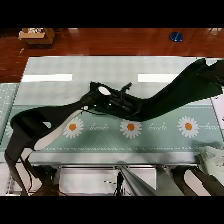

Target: Fold the shirts.

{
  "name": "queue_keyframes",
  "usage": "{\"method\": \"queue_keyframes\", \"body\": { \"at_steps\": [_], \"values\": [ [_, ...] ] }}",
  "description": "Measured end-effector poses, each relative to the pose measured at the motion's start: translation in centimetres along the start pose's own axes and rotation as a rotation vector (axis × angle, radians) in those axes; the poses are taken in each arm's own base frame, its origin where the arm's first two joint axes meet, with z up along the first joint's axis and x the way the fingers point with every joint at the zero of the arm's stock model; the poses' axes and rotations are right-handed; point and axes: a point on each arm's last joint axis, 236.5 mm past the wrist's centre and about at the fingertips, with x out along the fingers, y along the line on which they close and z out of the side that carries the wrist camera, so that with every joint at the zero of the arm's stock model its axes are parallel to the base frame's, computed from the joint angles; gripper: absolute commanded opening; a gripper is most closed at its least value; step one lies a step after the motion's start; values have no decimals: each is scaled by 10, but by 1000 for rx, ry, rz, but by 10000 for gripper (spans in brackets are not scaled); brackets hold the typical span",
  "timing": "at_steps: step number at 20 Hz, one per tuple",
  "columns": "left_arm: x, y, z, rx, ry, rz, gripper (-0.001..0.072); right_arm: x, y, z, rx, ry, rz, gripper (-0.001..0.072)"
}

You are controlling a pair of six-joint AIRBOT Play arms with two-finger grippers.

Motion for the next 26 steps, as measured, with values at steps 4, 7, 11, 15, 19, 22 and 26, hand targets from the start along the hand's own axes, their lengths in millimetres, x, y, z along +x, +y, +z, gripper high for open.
{"method": "queue_keyframes", "body": {
  "at_steps": [4, 7, 11, 15, 19, 22, 26],
  "values": [
    [16, 3, 0, 4, -29, 16, 17, -1, 1, -1, 6, 3, 2, 26],
    [-19, 0, 28, 46, -101, 24, 16, 0, 6, -2, 0, 6, 10, 26],
    [-126, -13, 74, 186, -248, 126, 16, 14, 35, -2, -72, 6, 53, 26],
    [-282, -32, 94, 313, -449, 297, 18, 51, 76, -2, -158, 13, 103, 26],
    [-420, -52, 67, 351, -643, 434, 18, 119, 127, -19, -226, 79, 183, 26],
    [-476, -66, 34, 354, -720, 500, 19, 188, 163, -50, -254, 143, 226, 26],
    [-494, -83, -2, 373, -728, 539, 18, 289, 206, -105, -210, 178, 265, 201]
  ]
}}
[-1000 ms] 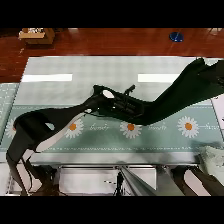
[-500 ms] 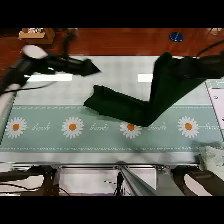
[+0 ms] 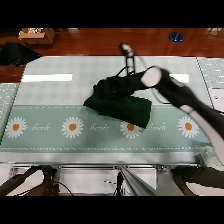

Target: Fold the shirts.

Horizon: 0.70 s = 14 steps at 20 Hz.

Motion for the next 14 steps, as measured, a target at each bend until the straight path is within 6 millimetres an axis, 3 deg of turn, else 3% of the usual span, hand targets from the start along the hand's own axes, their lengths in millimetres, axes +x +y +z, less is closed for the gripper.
{"method": "queue_keyframes", "body": {
  "at_steps": [1, 2, 4, 7, 10, 12, 14],
  "values": [
    [-4, -3, -4, 5, 7, 0, 19, 23, 5, -9, 35, 1, 14, 426],
    [-6, -6, -8, 10, 11, -3, 18, 42, 9, -18, 73, 2, 29, 490],
    [-4, -7, -18, 5, 34, -8, 19, 66, 14, -30, 138, 8, 49, 489],
    [4, -2, -35, -18, 64, -15, 19, 65, 13, -17, 179, -39, 62, 488],
    [12, 5, -47, -41, 85, -17, 20, 17, -6, 39, 195, -171, 60, 487],
    [14, 7, -52, -42, 93, -18, 20, -37, -30, 77, 168, -254, 26, 486],
    [16, 8, -54, -41, 97, -19, 20, -95, -67, 90, 111, -259, -63, 482]
  ]
}}
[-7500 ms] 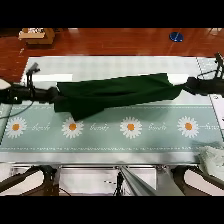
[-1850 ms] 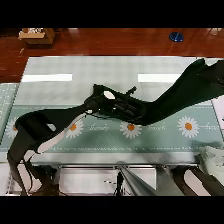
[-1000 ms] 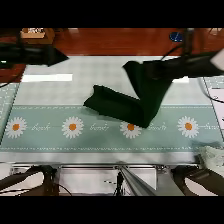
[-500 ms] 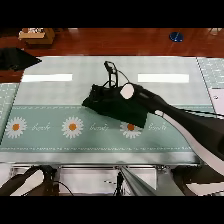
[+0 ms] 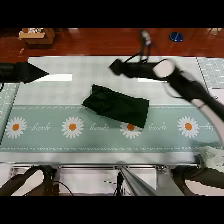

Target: Fold the shirts.

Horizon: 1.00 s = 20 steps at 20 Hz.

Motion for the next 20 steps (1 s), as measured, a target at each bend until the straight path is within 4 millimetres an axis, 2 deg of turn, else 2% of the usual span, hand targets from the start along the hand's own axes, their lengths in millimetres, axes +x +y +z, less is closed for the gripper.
{"method": "queue_keyframes", "body": {
  "at_steps": [1, 3, 4, 5, 6, 7, 9, 11, 14, 17, 19, 20],
  "values": [
    [0, 1, 0, 1, 0, 0, 20, -25, -27, 2, -31, 36, -72, 450],
    [1, 1, -1, 3, 2, 0, 20, -76, -102, -20, -85, 199, -295, 444],
    [1, 1, -2, 3, 4, -1, 20, -105, -144, -39, -78, 297, -417, 478],
    [1, 1, -2, 4, 3, 0, 20, -130, -176, -59, -44, 379, -506, 528],
    [1, 1, -2, 4, 4, -1, 21, -150, -201, -81, 18, 450, -562, 562],
    [2, 1, -2, 4, 4, -1, 21, -160, -216, -104, 97, 498, -571, 584],
    [2, 1, -2, 4, 4, -1, 20, -154, -223, -144, 281, 518, -497, 584],
    [2, 1, -2, 4, 5, -1, 21, -132, -214, -170, 422, 484, -388, 583],
    [2, 1, -2, 5, 5, -1, 20, -96, -198, -197, 541, 433, -280, 583],
    [2, 1, -2, 5, 5, -1, 20, -62, -180, -211, 579, 407, -215, 571],
    [2, 1, -2, 5, 5, -1, 20, -39, -168, -211, 607, 361, -180, 426],
    [2, 1, -2, 5, 5, -1, 20, -30, -165, -209, 613, 336, -174, 266]
  ]
}}
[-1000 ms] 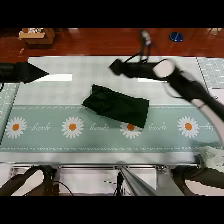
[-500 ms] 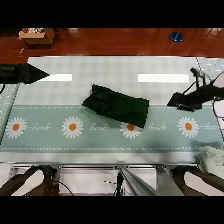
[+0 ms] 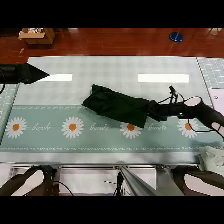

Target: Fold the shirts.

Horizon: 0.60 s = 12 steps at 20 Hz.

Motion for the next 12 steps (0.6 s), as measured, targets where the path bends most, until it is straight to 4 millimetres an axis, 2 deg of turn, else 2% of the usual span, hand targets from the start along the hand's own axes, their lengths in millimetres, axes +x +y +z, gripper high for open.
{"method": "queue_keyframes", "body": {
  "at_steps": [1, 2, 4, 6, 8, 10, 12],
  "values": [
    [0, 0, 0, 0, 0, 0, 21, 7, 5, 2, -1, -24, 8, 95],
    [0, 0, 0, 0, 0, 0, 20, 9, 13, 5, -7, -44, 23, 47],
    [0, 1, 0, -1, 1, 0, 20, 6, 36, 14, -78, -78, 69, 27],
    [1, 1, 0, -3, 3, -1, 20, -18, 78, 28, -182, -119, 149, 27],
    [3, 3, -1, -7, 8, 0, 20, -60, 123, 46, -266, -190, 230, 26],
    [5, 6, -2, -14, 14, -1, 20, -122, 165, 68, -338, -298, 282, 26],
    [8, 9, -3, -23, 22, -3, 21, -188, 188, 82, -422, -398, 248, 26]
  ]
}}
